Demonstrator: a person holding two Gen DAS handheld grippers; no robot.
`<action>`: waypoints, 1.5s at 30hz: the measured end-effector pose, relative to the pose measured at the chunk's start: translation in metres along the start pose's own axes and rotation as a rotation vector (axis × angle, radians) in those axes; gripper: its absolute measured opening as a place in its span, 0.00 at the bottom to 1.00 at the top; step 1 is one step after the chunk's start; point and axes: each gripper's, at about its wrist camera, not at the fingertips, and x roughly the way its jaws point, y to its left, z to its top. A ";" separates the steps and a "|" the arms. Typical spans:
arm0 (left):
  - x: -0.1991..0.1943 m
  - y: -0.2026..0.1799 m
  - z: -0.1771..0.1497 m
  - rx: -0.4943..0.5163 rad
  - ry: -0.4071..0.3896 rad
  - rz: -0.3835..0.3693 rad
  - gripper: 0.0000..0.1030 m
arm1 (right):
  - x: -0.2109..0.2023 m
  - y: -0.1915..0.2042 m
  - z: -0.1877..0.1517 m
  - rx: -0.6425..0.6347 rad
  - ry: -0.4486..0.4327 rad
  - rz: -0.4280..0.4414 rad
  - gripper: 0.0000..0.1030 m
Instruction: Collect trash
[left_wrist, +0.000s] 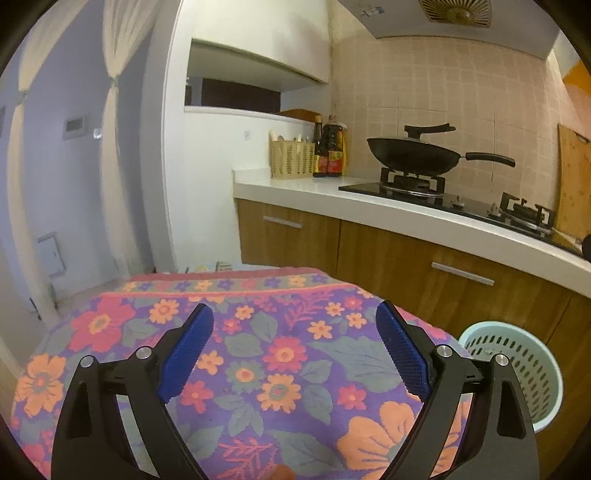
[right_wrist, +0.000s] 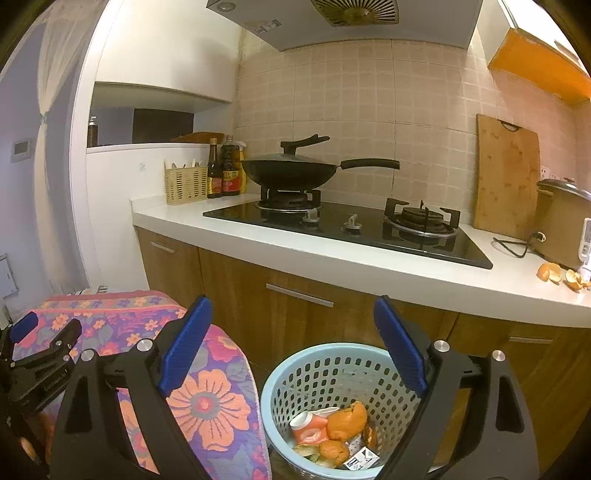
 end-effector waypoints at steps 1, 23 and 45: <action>0.000 -0.001 0.000 0.010 -0.003 0.005 0.86 | 0.001 0.000 -0.001 0.000 0.002 0.002 0.83; 0.006 0.006 -0.006 -0.003 0.016 -0.007 0.88 | -0.003 -0.008 -0.002 0.021 -0.001 -0.006 0.85; -0.001 -0.001 -0.003 0.016 0.000 -0.015 0.89 | 0.001 -0.004 -0.007 0.018 0.015 -0.011 0.86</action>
